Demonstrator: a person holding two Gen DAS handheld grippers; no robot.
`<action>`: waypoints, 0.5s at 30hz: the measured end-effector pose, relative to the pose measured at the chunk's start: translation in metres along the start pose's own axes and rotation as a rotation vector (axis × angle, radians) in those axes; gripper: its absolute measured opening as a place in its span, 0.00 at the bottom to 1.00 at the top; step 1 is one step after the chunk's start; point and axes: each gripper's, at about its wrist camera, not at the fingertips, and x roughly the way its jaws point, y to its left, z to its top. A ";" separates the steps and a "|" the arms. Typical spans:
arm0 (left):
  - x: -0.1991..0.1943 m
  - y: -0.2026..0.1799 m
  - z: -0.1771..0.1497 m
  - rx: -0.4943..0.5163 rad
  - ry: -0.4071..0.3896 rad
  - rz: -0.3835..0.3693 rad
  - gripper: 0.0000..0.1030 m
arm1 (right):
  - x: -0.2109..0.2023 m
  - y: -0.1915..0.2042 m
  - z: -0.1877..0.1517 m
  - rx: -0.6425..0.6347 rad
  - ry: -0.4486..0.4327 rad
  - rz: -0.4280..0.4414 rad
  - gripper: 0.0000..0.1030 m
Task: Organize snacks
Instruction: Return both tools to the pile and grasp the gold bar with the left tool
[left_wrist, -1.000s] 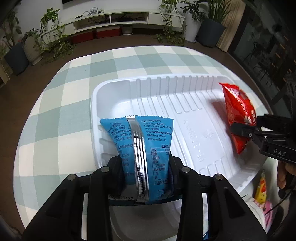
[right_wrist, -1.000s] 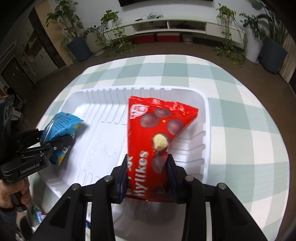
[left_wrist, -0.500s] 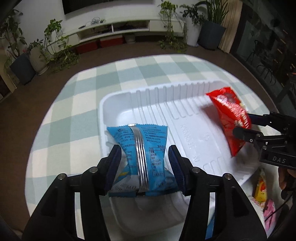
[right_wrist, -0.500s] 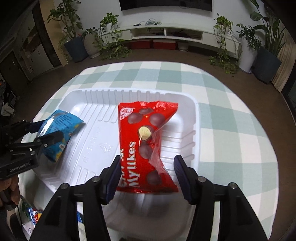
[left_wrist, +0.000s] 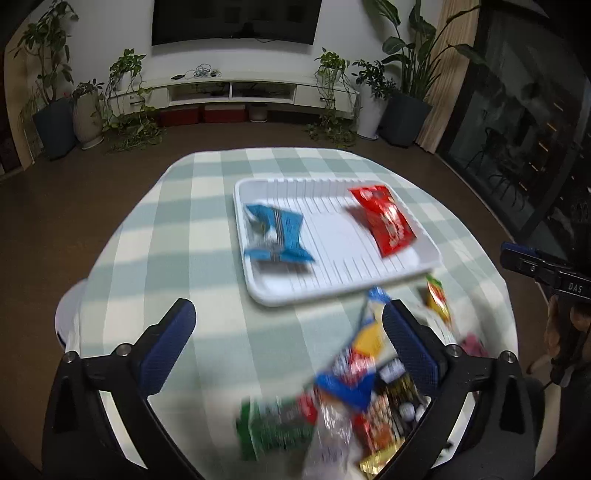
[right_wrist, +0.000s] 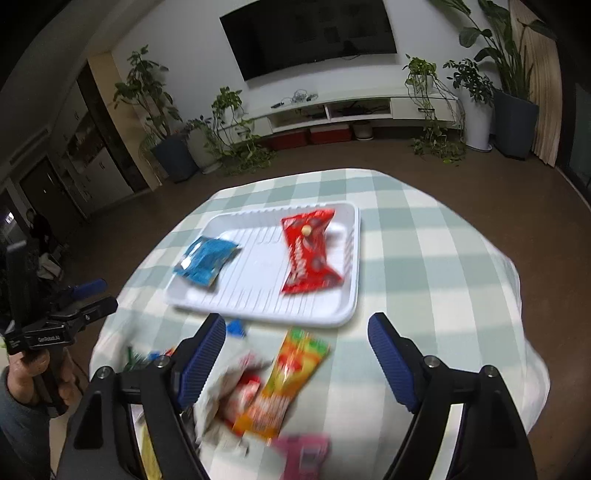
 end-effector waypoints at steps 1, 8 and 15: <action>-0.011 0.001 -0.016 -0.025 0.001 0.004 1.00 | -0.010 0.001 -0.013 0.014 -0.008 0.008 0.79; -0.047 -0.008 -0.112 -0.147 0.041 0.010 1.00 | -0.048 0.012 -0.111 0.106 -0.029 0.003 0.79; -0.049 -0.063 -0.157 -0.086 0.080 0.039 0.99 | -0.050 0.034 -0.149 0.088 -0.002 0.003 0.78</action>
